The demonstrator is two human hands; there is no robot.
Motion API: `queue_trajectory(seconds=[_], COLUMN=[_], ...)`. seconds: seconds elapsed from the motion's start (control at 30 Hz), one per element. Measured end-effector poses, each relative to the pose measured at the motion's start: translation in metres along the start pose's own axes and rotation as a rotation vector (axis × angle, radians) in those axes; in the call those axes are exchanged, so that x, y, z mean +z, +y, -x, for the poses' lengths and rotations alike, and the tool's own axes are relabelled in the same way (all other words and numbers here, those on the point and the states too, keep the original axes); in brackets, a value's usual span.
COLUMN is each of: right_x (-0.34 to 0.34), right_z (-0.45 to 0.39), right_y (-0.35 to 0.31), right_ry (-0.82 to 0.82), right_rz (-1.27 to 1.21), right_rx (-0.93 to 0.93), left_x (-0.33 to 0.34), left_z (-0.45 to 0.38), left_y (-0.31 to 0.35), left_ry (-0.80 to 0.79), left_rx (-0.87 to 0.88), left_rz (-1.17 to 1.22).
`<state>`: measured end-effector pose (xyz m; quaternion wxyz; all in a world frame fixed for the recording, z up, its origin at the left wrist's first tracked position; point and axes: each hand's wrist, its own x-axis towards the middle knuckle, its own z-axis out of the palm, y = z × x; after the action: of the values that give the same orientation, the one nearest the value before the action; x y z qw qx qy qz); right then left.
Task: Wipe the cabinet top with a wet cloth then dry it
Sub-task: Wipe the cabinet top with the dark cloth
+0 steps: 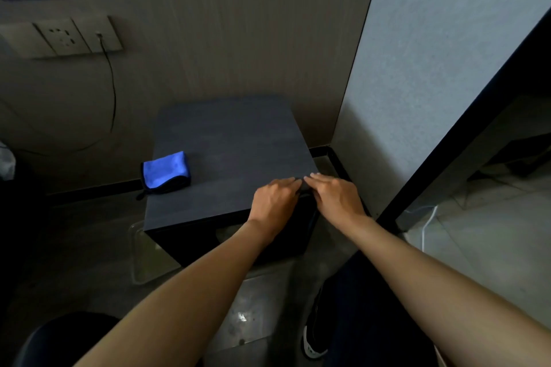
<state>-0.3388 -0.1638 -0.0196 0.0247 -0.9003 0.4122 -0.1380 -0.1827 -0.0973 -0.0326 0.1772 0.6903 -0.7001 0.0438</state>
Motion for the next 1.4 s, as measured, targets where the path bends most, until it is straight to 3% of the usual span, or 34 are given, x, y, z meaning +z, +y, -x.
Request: queue_trajectory(seconds=[0.33, 0.67, 1.07, 1.27, 1.4], right_x=[0.015, 0.009, 0.014, 0.039, 0.046], right_z=[-0.015, -0.030, -0.096, -0.143, -0.160], right_y=[0.005, 0.013, 0.010, 0.010, 0.010], right_ry=[-0.276, -0.309, -0.134, -0.103, -0.166], right_rz=[0.129, 0.098, 0.159, 0.112, 0.055], right_rx=[0.046, 0.002, -0.039, 0.000, 0.059], left_x=[0.030, 0.030, 0.024, 0.039, 0.050], left_z=[-0.010, -0.007, -0.062, -0.090, -0.103], left_y=[0.000, -0.007, -0.047, -0.068, -0.077], left_ry=[-0.151, -0.168, -0.135, -0.084, -0.082], left_rx=[-0.110, -0.107, -0.155, -0.209, -0.264], left_rz=[-0.017, 0.037, 0.062, 0.108, 0.156])
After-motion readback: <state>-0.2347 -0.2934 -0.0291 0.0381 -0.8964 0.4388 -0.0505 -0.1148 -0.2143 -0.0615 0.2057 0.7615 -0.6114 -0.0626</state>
